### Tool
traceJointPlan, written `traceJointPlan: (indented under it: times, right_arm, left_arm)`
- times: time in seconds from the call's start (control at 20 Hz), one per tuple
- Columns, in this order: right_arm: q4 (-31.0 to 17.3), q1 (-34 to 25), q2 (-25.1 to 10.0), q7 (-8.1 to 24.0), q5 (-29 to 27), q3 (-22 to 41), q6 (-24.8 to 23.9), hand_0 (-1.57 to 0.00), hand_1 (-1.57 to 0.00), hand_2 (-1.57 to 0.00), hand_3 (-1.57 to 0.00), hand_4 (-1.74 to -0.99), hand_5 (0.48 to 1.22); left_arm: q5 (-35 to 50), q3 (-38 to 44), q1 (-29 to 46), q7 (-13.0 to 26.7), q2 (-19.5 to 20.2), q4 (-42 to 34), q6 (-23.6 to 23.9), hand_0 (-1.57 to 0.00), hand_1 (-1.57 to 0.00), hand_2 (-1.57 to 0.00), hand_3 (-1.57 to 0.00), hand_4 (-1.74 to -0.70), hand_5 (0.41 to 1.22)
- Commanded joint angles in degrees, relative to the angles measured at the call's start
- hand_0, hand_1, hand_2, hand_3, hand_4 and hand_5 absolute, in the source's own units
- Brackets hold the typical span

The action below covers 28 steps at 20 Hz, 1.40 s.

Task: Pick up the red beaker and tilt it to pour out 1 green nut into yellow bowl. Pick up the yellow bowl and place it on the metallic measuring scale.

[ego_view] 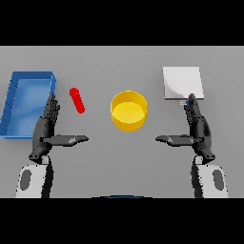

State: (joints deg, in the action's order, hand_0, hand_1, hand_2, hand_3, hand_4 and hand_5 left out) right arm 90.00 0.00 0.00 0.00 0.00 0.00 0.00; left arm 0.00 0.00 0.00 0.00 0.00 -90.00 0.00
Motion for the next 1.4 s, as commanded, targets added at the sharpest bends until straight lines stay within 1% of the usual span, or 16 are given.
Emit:
traceJointPlan:
  times: [0.0, 0.25, 0.3, 0.35, 0.45, 0.55, 0.6, 0.65, 0.7, 0.8, 0.9, 1.05, 1.1, 1.15, 1.3, 1.35]
  right_arm:
    - [0.0, -0.1, 0.1, 0.0, 0.0, 0.1, -0.1, 0.00, 0.00, 0.00, 0.00, -1.071, 0.578]
    - [0.2, 0.1, 1.1, -0.2, 0.8, 0.9, -0.8, 0.00, 0.00, 0.00, 0.00, -1.071, 0.578]
    - [2.2, 1.3, -1.7, -3.8, 7.1, 3.2, -2.3, 0.00, 0.00, 0.00, 0.00, -1.071, 0.578]
    - [3.6, 2.0, -2.7, -5.2, 11.3, 4.9, -3.6, 0.00, 0.00, 0.00, 0.00, -1.072, 0.577]
    - [5.2, 3.7, -3.3, -5.5, 15.8, 7.2, -4.7, 0.00, 0.00, 0.00, 0.00, -1.064, 0.577]
    - [5.8, 3.7, -3.5, -5.2, 16.4, 7.6, -4.7, 0.00, 0.00, 0.00, 0.00, -1.084, 0.585]
    - [6.3, 3.9, -3.5, -5.6, 15.7, 7.6, -4.1, 0.00, 0.00, 0.00, 0.00, -1.103, 0.592]
    - [6.4, 4.1, -3.6, -5.0, 15.3, 7.5, -3.7, 0.00, 0.00, 0.00, 0.00, -1.118, 0.600]
    - [5.7, 3.9, -3.5, -5.1, 15.3, 7.7, -3.3, 0.00, 0.00, 0.00, 0.00, -1.131, 0.607]
    - [6.3, 4.1, -3.5, -6.0, 14.5, 7.6, -2.8, 0.00, 0.00, 0.00, 0.00, -1.163, 0.624]
    - [5.8, 3.5, -3.3, -4.9, 12.9, 7.3, -1.7, 0.00, 0.00, 0.00, 0.00, -1.189, 0.626]
    - [7.0, 4.2, -3.3, -5.7, 12.1, 7.4, -1.1, 0.00, 0.00, 0.00, 0.00, -1.215, 0.628]
    - [7.4, 3.9, -3.2, -4.8, 11.7, 7.1, -1.1, 0.00, 0.00, 0.00, 0.00, -1.219, 0.626]
    - [6.6, 3.7, -2.9, -4.5, 11.8, 7.3, -1.1, 0.00, 0.00, 0.00, 0.00, -1.220, 0.626]
    - [7.0, 4.2, -3.3, -5.2, 11.6, 7.3, -0.6, 0.00, 0.00, 0.00, 0.00, -1.229, 0.626]
    - [6.9, 3.6, -3.6, -4.5, 11.8, 7.1, -0.8, 0.00, 0.00, 0.00, 0.00, -1.227, 0.625]
  left_arm:
    - [0.1, 0.0, 0.1, -0.1, 0.1, -0.1, 0.0, 0.00, 0.00, 0.00, 0.00, -1.14, 0.660]
    - [1.1, 0.5, 1.5, -0.5, 0.9, -1.0, -1.0, 0.00, 0.00, 0.00, 0.00, -1.14, 0.660]
    - [-2.1, -2.1, 4.1, -2.3, 2.4, -4.4, -1.6, 0.00, 0.00, 0.00, 0.00, -1.14, 0.660]
    - [-4.1, -4.2, 6.4, -2.9, 3.1, -7.9, -1.8, 0.00, 0.00, 0.00, 0.00, -1.14, 0.660]
    - [-5.6, -5.1, 8.2, -0.9, 4.9, -10.7, -2.3, 0.00, 0.00, 0.00, 0.00, -1.14, 0.662]
    - [-6.2, -5.9, 9.1, 0.9, 5.3, -12.2, -2.6, 0.00, 0.00, 0.00, 0.00, -1.14, 0.657]
    - [-6.6, -6.3, 8.7, 2.2, 5.2, -12.5, -2.6, 0.00, 0.00, 0.00, 0.00, -1.14, 0.655]
    - [-6.9, -6.7, 8.8, 2.8, 5.1, -12.8, -2.7, 0.00, 0.00, 0.00, 0.00, -1.14, 0.652]
    - [-6.8, -6.4, 7.6, 4.2, 5.3, -11.8, -2.8, 0.00, 0.00, 0.00, 0.00, -1.14, 0.650]
    - [-6.8, -5.9, 5.0, 4.4, 5.0, -8.6, -2.6, 0.00, 0.00, 0.00, 0.00, -1.14, 0.648]
    - [-7.0, -5.2, 2.0, 6.0, 4.6, -4.5, -2.3, 0.00, 0.00, 0.00, 0.00, -1.14, 0.643]
    - [-6.7, -3.5, -1.9, 2.9, 4.9, 1.9, -2.6, 0.00, 0.00, 0.00, 0.00, -1.18, 0.650]
    - [-7.0, -3.1, -4.1, 3.0, 5.2, 3.8, -2.5, 0.00, 0.00, 0.00, 0.00, -1.18, 0.648]
    - [-7.1, -2.7, -5.7, 2.6, 5.2, 6.0, -2.5, 0.00, 0.00, 0.00, 0.00, -1.18, 0.644]
    - [-7.2, -1.6, -11.1, 0.7, 5.1, 13.3, -3.0, 0.00, 0.00, 0.00, 0.00, -1.18, 0.636]
    - [-7.3, -1.1, -12.8, 0.1, 5.4, 15.1, -3.1, 0.00, 0.00, 0.00, 0.00, -1.18, 0.637]
